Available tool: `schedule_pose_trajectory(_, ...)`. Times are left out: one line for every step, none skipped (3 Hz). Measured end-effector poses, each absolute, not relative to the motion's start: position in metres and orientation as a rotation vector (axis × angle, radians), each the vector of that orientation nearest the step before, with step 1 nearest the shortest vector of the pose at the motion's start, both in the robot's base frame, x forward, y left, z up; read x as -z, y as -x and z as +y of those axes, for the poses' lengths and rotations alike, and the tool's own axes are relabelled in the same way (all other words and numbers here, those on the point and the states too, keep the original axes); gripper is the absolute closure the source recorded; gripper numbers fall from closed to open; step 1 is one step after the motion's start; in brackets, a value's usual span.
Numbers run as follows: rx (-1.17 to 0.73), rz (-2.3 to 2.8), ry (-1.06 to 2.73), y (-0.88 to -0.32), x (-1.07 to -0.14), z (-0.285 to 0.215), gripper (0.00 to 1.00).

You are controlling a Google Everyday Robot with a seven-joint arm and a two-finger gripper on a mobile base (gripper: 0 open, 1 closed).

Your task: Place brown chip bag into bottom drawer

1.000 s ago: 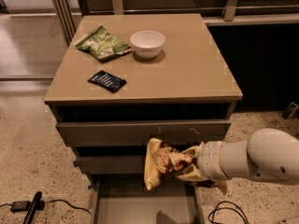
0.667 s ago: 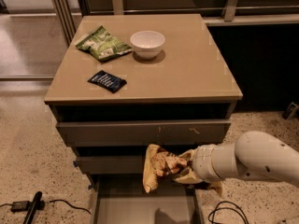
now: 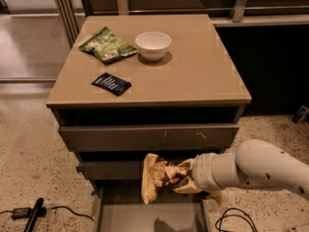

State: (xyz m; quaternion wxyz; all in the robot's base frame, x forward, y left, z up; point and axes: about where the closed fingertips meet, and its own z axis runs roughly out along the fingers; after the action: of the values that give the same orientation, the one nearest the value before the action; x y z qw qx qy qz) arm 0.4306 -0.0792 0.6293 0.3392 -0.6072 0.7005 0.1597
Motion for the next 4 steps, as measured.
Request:
schedule_pose_trajectory(-0.498, 1.799, 1.558, -0.429, -0.6, -0.057, 1.0)
schedule_pose_trajectory(-0.602, 1.794, 1.498, -0.422, -0.547, -0.034, 1.0)
schedule_pose_trajectory(-0.675, 1.81, 1.449, -0.414, -0.505, -0.022, 1.0)
schedule_pose_trajectory(-0.735, 1.831, 1.4, -0.404, -0.463, -0.01, 1.0)
